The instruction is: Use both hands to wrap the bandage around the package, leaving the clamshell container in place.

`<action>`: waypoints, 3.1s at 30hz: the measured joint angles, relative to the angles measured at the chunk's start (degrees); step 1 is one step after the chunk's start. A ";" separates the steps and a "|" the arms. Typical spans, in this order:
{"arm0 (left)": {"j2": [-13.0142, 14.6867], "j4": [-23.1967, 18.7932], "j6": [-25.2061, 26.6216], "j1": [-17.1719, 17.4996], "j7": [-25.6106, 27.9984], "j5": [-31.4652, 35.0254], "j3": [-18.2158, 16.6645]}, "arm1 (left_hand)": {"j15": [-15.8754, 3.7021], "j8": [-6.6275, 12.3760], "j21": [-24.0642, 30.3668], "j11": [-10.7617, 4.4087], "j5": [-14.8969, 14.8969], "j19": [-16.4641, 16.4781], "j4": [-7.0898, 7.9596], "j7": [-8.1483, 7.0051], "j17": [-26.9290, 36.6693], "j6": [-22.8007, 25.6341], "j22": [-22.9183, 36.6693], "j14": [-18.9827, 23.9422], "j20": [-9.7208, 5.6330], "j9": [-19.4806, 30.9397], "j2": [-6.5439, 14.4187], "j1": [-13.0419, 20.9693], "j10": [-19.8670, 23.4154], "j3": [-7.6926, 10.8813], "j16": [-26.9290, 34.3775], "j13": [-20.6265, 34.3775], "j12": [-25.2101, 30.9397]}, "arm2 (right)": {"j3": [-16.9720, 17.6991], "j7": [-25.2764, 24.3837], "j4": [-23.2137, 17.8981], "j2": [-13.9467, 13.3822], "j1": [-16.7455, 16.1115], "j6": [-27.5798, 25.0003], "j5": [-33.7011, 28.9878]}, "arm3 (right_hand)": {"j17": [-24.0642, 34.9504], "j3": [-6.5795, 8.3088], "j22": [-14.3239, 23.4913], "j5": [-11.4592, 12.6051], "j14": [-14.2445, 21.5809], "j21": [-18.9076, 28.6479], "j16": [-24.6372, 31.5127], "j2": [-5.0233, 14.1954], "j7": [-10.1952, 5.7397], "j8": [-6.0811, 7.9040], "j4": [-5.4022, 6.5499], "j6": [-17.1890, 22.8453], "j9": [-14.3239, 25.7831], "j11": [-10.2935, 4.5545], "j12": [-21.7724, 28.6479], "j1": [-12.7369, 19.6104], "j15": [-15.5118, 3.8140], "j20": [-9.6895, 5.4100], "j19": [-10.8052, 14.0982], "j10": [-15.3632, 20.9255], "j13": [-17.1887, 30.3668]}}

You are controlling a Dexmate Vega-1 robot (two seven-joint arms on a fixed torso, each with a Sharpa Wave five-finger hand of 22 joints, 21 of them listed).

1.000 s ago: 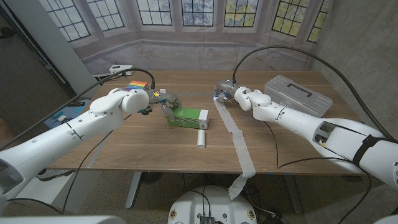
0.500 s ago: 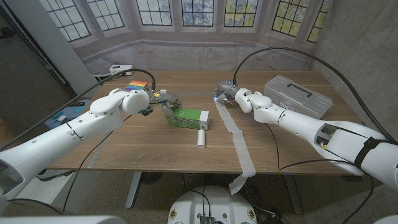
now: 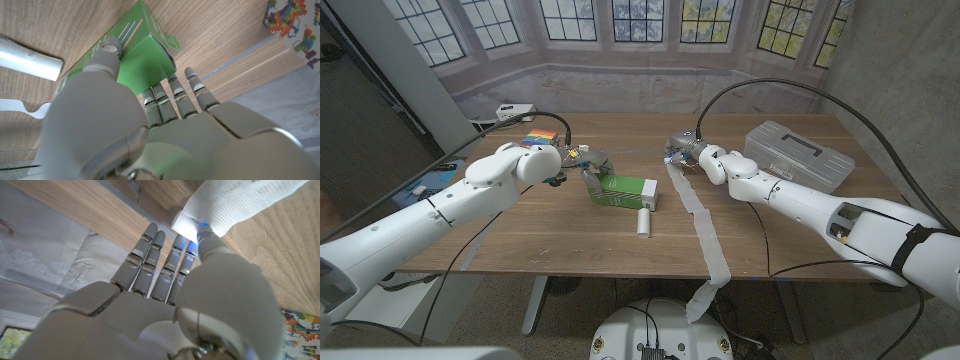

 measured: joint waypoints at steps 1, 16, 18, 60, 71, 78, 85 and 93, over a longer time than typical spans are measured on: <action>0.00 -0.03 0.02 0.02 -0.01 0.03 0.00 | -0.09 0.00 0.00 0.00 0.00 0.00 0.00 0.00 0.00 0.00 0.00 0.09 0.00 0.00 0.00 0.00 0.00 0.00 0.00 0.00 0.00 | 0.06 -0.25 -0.14 -0.09 -0.12 -0.05 -0.10 | 0.00 0.00 0.00 0.00 0.36 0.00 0.00 -0.04 -0.13 0.00 0.00 0.25 0.00 -0.07 0.17 0.04 -0.09 -0.05 0.05 0.39 0.02; 0.02 -0.78 0.27 0.46 -0.05 0.32 0.01 | -0.08 0.00 0.00 0.00 -0.15 0.00 0.00 0.00 0.00 0.00 0.00 0.08 0.00 0.02 0.00 0.00 0.00 0.00 -0.22 0.37 -0.16 | 0.91 -1.76 -3.21 -1.39 -1.65 -1.28 -1.23 | -0.01 0.00 0.00 0.00 1.50 0.00 0.00 0.08 0.18 0.00 0.00 1.18 0.03 -0.29 0.61 0.52 -0.51 -0.26 0.66 1.14 0.60; 0.02 -0.84 0.28 0.47 -0.06 0.35 0.01 | -0.08 0.00 0.00 0.00 -0.15 0.01 0.00 0.00 0.00 0.00 0.00 0.08 0.00 0.02 0.00 0.00 0.00 0.00 -0.22 0.34 -0.17 | 1.10 -1.79 -3.90 -1.65 -1.93 -1.58 -1.37 | -0.01 0.00 -0.01 0.00 1.70 0.00 0.00 -0.16 0.18 0.00 0.00 1.18 0.25 -0.29 0.61 0.76 -0.58 -0.26 0.66 1.14 0.60; -3.74 0.87 -0.50 -2.47 -0.74 2.20 1.87 | -0.08 0.00 0.00 0.00 -0.17 0.01 0.00 0.00 0.28 0.00 0.00 0.07 0.01 0.00 0.00 0.00 0.00 0.00 -0.44 0.82 -0.45 | 5.73 -4.07 -16.86 -3.42 -6.95 -5.99 -5.62 | 0.25 -1.21 -0.01 0.00 3.03 0.00 0.00 -0.10 0.49 -0.01 0.24 2.09 0.57 -0.09 1.05 1.69 -0.81 -0.25 0.65 1.95 1.36; -4.37 1.11 0.87 -2.60 -0.29 2.15 2.05 | -0.08 0.00 0.00 0.10 0.07 0.01 0.00 0.00 0.27 0.00 0.00 0.07 0.01 0.01 0.00 0.00 0.52 0.00 -0.44 0.98 -0.67 | 6.01 -4.16 -17.78 -3.03 -6.99 -5.92 -6.30 | 0.53 -1.20 -0.01 0.00 3.06 0.00 0.00 0.08 0.47 -0.02 0.24 2.52 0.56 -0.40 1.04 1.87 -0.77 -0.25 0.65 2.26 1.35; -4.79 1.11 2.35 -2.58 0.19 1.65 2.05 | -0.08 0.00 0.00 0.10 0.07 0.01 -0.16 0.00 0.27 0.00 0.00 0.07 0.01 0.02 0.00 0.00 0.52 0.16 -0.44 1.04 -0.71 | 6.06 -4.23 -18.43 -2.85 -6.97 -5.65 -7.05 | 0.48 -1.45 -0.01 0.00 3.38 0.00 0.00 0.08 0.48 -0.02 0.48 2.51 0.55 -0.40 1.04 1.87 -0.96 -0.25 0.65 2.26 1.34; -5.34 1.09 3.76 -2.72 0.60 1.23 2.09 | -0.08 0.00 0.00 0.10 0.07 0.01 -0.16 0.00 0.26 0.00 0.00 0.07 0.01 0.04 0.00 0.00 0.52 0.16 -0.44 1.05 -0.84 | 6.20 -4.37 -18.93 -2.56 -6.97 -5.58 -7.62 | 0.53 -1.44 -0.01 0.00 3.38 0.01 0.00 -0.02 0.51 -0.03 0.48 2.90 0.52 -0.09 1.04 2.01 -0.95 -0.25 0.66 2.56 1.64; -6.16 1.42 4.49 -3.62 0.89 1.13 2.86 | 0.23 0.00 0.00 0.10 0.06 0.01 -0.16 0.00 0.28 0.00 0.00 0.39 0.01 0.05 0.00 0.00 0.52 0.16 -0.44 1.30 -0.91 | 6.33 -4.80 -19.02 -1.92 -6.92 -5.31 -7.75 | 0.53 -1.73 -0.01 -0.01 3.87 0.00 0.00 0.08 0.48 -0.06 0.20 2.92 0.52 -0.09 1.04 2.48 -0.84 -0.56 0.97 2.56 1.66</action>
